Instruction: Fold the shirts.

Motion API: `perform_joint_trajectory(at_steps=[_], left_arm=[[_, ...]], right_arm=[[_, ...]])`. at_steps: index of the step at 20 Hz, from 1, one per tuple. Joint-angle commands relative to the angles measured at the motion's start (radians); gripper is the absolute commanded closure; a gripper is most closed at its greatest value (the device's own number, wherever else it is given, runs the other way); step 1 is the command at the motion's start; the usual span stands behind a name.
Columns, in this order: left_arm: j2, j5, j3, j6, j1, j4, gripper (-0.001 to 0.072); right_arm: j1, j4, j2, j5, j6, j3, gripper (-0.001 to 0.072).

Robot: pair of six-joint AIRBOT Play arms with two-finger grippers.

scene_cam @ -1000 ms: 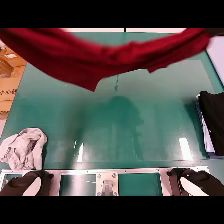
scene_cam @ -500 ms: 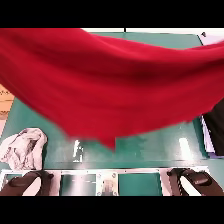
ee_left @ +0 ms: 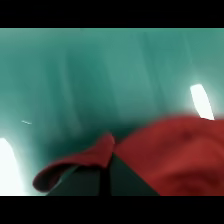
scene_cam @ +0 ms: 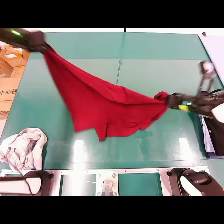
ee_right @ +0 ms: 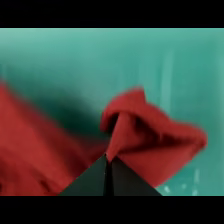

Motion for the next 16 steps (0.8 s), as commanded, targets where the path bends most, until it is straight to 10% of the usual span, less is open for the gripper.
perform_joint_trajectory(at_steps=[1,5,6,7,8,10,12,13,16], left_arm=[[-0.238,0.053,0.001,-0.003,-0.057,-0.031,0.0686],[-0.314,0.219,0.001,-0.049,-0.071,-0.082,0.0645],[-0.311,0.21,0.009,-0.049,-0.067,-0.082,0.03],[-0.309,0.182,0.021,-0.067,-0.058,-0.082,0.0108],[-0.309,0.122,0.049,-0.079,-0.04,-0.082,0.0105],[-0.309,-0.014,0.112,-0.094,0.01,-0.08,0.0162],[-0.301,-0.131,0.14,-0.089,0.061,-0.083,0.0591],[-0.294,-0.173,0.14,-0.09,0.079,-0.084,0.0685],[-0.278,-0.28,0.136,-0.089,0.092,-0.062,0.0686]], right_arm=[[-0.004,0.058,-0.137,-0.241,-0.001,-0.139,0.0698],[-0.042,0.058,-0.318,-0.27,-0.008,-0.021,0.0698],[-0.062,0.058,-0.346,-0.267,-0.019,0.012,0.0635],[-0.087,0.059,-0.366,-0.262,-0.034,0.047,0.0478],[-0.121,0.059,-0.372,-0.241,-0.034,0.079,0.0407],[-0.206,0.058,-0.365,-0.156,-0.034,0.135,0.0407],[-0.288,0.058,-0.341,-0.063,-0.034,0.151,0.0429],[-0.315,0.058,-0.33,-0.02,-0.034,0.148,0.0474],[-0.347,0.057,-0.299,0.064,-0.06,0.111,0.0624]])
